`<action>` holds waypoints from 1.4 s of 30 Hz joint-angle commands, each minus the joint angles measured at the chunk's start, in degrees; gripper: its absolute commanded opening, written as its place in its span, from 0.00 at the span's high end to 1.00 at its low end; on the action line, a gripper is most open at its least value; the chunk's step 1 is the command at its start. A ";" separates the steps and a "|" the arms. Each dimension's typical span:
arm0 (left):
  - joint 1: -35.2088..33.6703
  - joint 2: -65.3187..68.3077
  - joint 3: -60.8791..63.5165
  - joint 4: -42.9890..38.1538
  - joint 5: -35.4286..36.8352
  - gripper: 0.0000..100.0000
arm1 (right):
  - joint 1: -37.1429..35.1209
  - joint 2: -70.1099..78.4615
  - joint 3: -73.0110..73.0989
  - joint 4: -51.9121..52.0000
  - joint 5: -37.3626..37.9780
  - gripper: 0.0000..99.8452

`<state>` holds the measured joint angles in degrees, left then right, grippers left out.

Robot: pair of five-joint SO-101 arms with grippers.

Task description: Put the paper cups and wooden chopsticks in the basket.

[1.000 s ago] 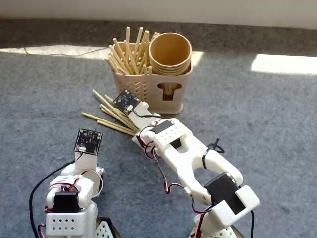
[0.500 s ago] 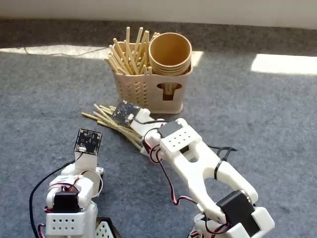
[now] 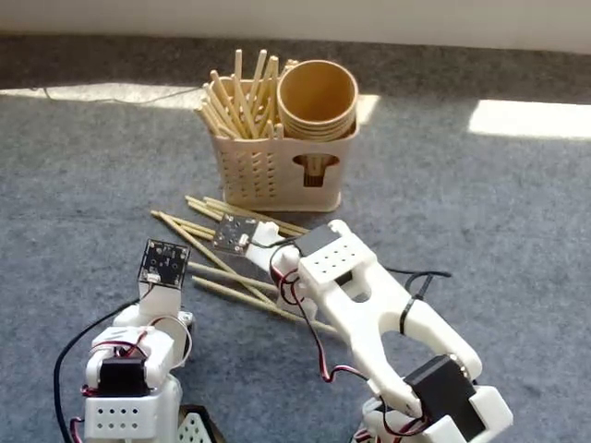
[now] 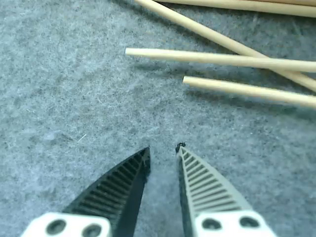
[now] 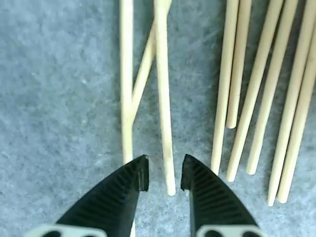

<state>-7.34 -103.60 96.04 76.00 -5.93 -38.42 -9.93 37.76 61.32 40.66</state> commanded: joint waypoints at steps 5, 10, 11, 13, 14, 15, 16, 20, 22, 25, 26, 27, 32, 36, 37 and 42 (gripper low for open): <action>0.84 -0.40 1.10 0.18 -0.35 0.90 | -0.22 -3.03 -0.84 0.48 -0.70 0.89; 0.84 -0.40 1.10 0.18 -0.35 0.90 | -4.18 -3.03 -1.80 0.48 -5.19 0.89; 0.84 -0.40 1.10 0.18 -0.35 0.90 | -4.70 -3.03 -1.80 0.40 -6.68 0.89; 0.84 -0.40 1.10 0.18 -0.35 0.90 | -5.23 -3.03 -1.80 -1.36 -8.62 0.89; 0.84 -0.40 1.10 0.18 -0.35 0.90 | -5.14 -3.03 -1.80 -2.51 -9.14 0.89; 0.84 -0.40 1.10 0.18 -0.35 0.90 | -5.05 -3.03 -1.80 -3.56 -9.67 0.89; 0.84 -0.40 1.10 0.18 -0.35 0.90 | -4.97 -3.03 -1.80 -4.26 -10.29 0.89; 0.84 -0.40 1.10 0.18 -0.35 0.90 | -5.32 -3.03 -1.80 -5.14 -13.36 0.89; 0.84 -0.40 1.10 0.18 -0.35 0.90 | -5.32 -3.12 -2.33 -5.23 -14.24 0.89; 0.84 -0.40 1.10 0.18 -0.35 0.90 | -4.97 -3.12 -4.44 -5.23 -15.82 0.89; 0.84 -0.40 1.10 0.18 -0.35 0.90 | -4.97 -3.12 -4.79 -5.14 -16.62 0.89; 0.84 -0.40 1.10 0.18 -0.35 0.90 | -4.97 -3.12 -4.97 -5.14 -17.41 0.89; 0.84 -0.40 1.10 0.18 -0.35 0.90 | -5.32 -6.37 -4.70 -5.05 -19.25 0.89; 0.84 -0.40 1.10 0.18 -0.35 0.90 | -5.05 -13.67 -4.09 -5.05 -19.25 0.89; 0.84 -0.40 1.10 0.18 -0.35 0.90 | -5.05 -15.34 -2.95 -5.23 -19.25 0.89; 1.01 -0.40 1.10 0.18 -0.35 0.90 | -4.18 -21.67 3.21 -11.21 -19.25 0.89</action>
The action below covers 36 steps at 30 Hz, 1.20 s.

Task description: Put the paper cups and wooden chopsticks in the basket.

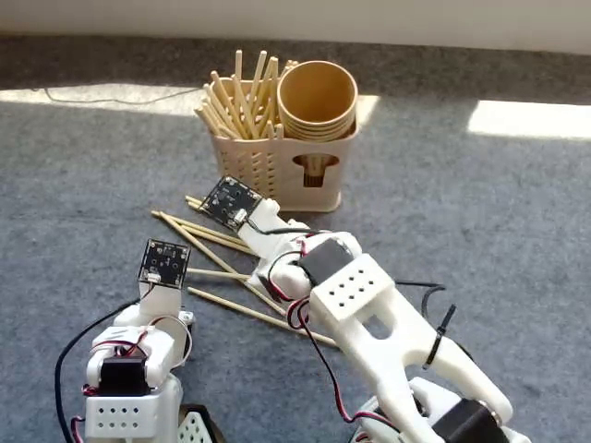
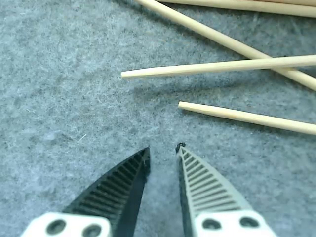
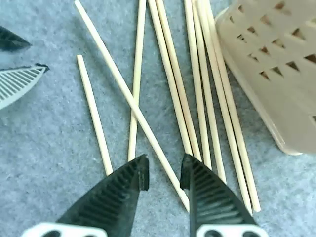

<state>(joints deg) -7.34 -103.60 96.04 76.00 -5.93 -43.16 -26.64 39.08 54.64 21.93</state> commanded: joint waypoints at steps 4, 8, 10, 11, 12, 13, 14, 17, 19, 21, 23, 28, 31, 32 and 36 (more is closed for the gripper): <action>0.84 -0.40 1.10 0.18 -0.44 0.90 | 3.21 -9.36 5.93 -11.30 -0.62 0.89; 0.04 -0.48 0.66 0.35 -0.62 0.91 | 5.05 -13.49 9.80 -16.66 -0.62 0.89; -1.54 -0.48 -1.89 0.44 -0.62 0.91 | 5.67 -15.25 11.82 -19.21 -0.62 0.89; -2.95 -0.48 -4.00 0.44 -0.62 0.91 | 6.02 -15.96 12.88 -20.62 -0.62 0.89; -5.41 -0.48 -6.02 0.44 -0.62 0.91 | 6.37 -16.57 13.93 -22.02 -0.62 0.89; -8.84 -0.48 -7.96 0.44 -0.62 0.91 | 6.46 -17.19 14.99 -23.43 -0.62 0.89; -12.35 -0.48 -10.07 0.09 -0.62 0.90 | 6.55 -17.71 16.04 -24.84 -0.62 0.89; -16.22 -0.48 -16.13 -1.85 -0.62 0.90 | 6.55 -18.77 19.12 -28.62 -0.62 0.89; -16.13 -0.48 -18.51 -3.16 -0.53 0.90 | 6.55 -19.03 20.26 -30.55 -0.62 0.89; -16.04 -0.31 -20.00 -3.60 -0.53 0.90 | 6.55 -19.12 20.79 -31.43 -0.62 0.89; -15.52 -0.04 -20.97 -3.69 -0.44 0.90 | 6.55 -19.12 20.79 -31.43 -0.62 0.89; -14.11 -0.04 -21.67 -3.60 -0.18 0.90 | 6.20 -18.68 20.88 -31.25 -0.62 0.89; -14.29 -0.04 -21.67 -3.34 0.00 0.91 | 5.05 -18.51 20.70 -30.55 -1.85 0.89; -14.55 -0.04 -21.67 -3.34 0.53 0.90 | 4.35 -18.51 20.70 -28.88 -3.52 0.88; -20.35 -0.40 -21.67 -3.78 6.77 0.90 | -0.57 -18.51 18.77 -21.14 -5.45 0.88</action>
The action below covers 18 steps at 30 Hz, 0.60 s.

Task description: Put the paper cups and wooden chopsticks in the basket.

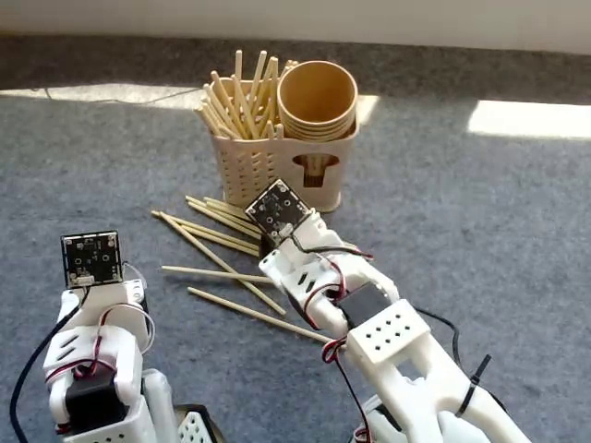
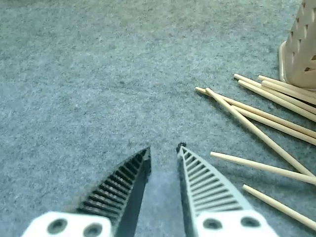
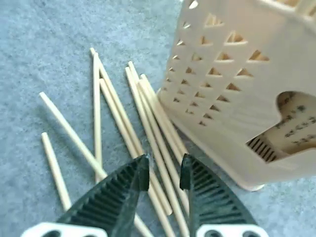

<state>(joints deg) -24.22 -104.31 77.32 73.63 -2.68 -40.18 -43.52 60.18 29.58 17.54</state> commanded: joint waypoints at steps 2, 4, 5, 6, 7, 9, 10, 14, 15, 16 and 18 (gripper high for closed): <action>-6.02 0.22 -2.95 -1.41 5.10 0.90 | -6.02 -0.75 -3.65 4.53 -1.05 0.88; -7.52 0.66 -2.51 -1.41 6.33 0.90 | -7.96 2.33 -4.26 4.62 -1.05 0.88; -8.04 0.66 -2.42 -1.32 6.86 0.90 | -8.66 4.79 -4.35 4.62 -1.05 0.88; -8.57 0.66 -2.42 -1.23 7.30 0.90 | -9.45 7.60 -4.79 4.62 -1.05 0.88; -9.19 0.57 -2.42 -1.05 7.74 0.90 | -10.15 10.51 -4.97 4.35 -0.97 0.88; -10.24 0.57 -1.89 -0.97 8.44 0.90 | -11.74 15.87 -7.16 4.35 -0.18 0.88; -10.51 0.22 -0.92 -1.23 8.44 0.90 | -12.35 18.42 -8.40 4.35 0.70 0.88; -10.42 0.22 2.95 -2.81 8.18 0.90 | -12.79 27.47 -13.05 4.35 1.14 0.88; -10.51 0.22 3.56 -3.60 8.09 0.90 | -12.53 29.41 -14.46 4.35 1.23 0.88; -10.51 0.22 4.00 -4.04 8.09 0.90 | -12.00 31.16 -15.78 4.35 1.23 0.88; -10.51 0.22 4.18 -4.22 8.09 0.90 | -11.30 34.51 -18.33 4.35 1.23 0.88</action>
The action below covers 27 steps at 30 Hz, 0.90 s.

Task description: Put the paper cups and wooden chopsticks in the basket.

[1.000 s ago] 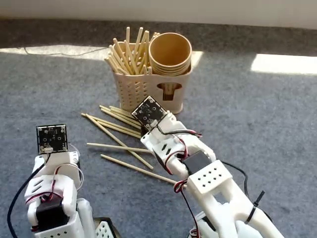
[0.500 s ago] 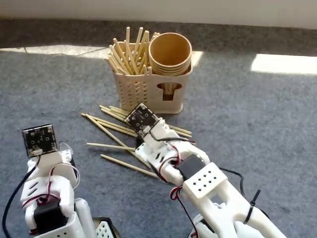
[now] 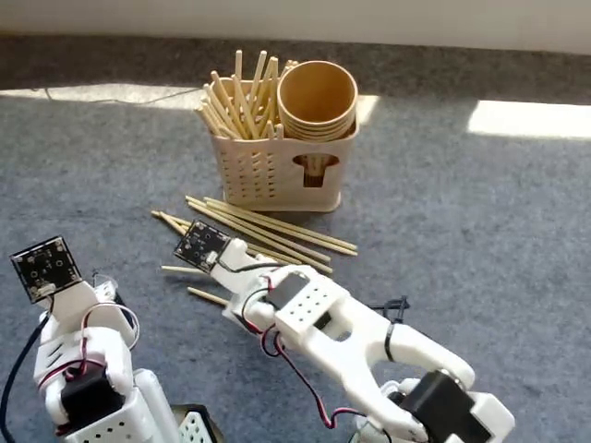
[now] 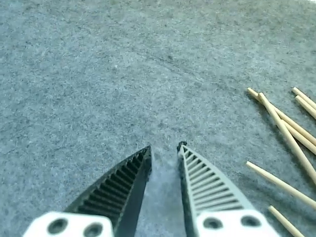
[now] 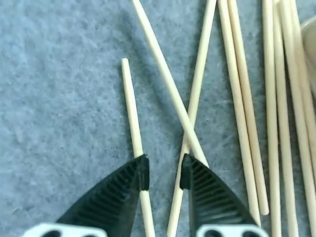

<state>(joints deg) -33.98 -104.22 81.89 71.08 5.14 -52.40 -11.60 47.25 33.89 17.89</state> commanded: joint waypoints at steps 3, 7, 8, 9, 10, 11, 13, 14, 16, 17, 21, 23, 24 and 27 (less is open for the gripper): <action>-0.75 0.13 -0.40 -1.67 0.26 0.90 | 2.24 6.29 -8.48 0.22 0.79 0.88; -0.75 0.13 -0.40 -1.58 0.26 0.90 | 3.56 8.84 -9.63 0.22 0.79 0.89; -0.75 0.13 -0.40 -1.49 0.26 0.90 | 3.56 9.27 -9.63 0.22 0.79 0.89; -0.75 0.13 -0.40 -1.41 0.26 0.90 | 3.56 9.63 -9.54 0.22 0.88 0.89; -0.75 0.13 -0.40 -1.32 0.26 0.90 | 3.47 10.07 -9.54 0.31 0.88 0.89; -0.75 0.13 -0.40 -1.32 0.26 0.90 | 3.38 10.59 -9.54 0.31 0.88 0.89; -0.75 0.13 -0.31 -1.23 0.26 0.90 | 3.56 11.74 -9.63 0.31 0.97 0.89; -0.75 0.13 -0.31 -1.23 0.26 0.90 | 3.56 12.44 -9.80 0.31 0.97 0.89; -0.75 0.13 -0.31 -1.23 0.18 0.90 | 3.65 14.02 -9.89 0.31 0.97 0.89; -0.75 0.13 -0.31 -1.23 0.18 0.90 | 3.56 14.64 -9.89 0.31 1.05 0.89; -0.75 0.13 -0.31 -1.23 0.18 0.90 | 3.56 14.90 -9.89 0.57 1.05 1.00; -0.75 0.13 -0.31 -1.23 0.18 0.90 | 3.56 13.67 -9.98 3.56 1.05 0.99; -0.75 0.13 -0.22 -1.23 0.18 0.90 | 3.56 12.09 -9.98 4.97 1.05 1.00; -0.75 0.13 -0.22 -1.23 0.18 0.90 | 3.30 4.88 -9.80 8.31 1.05 1.00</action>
<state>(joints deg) -33.98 -104.31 81.89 70.64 5.14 -49.14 0.18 38.11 38.64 18.33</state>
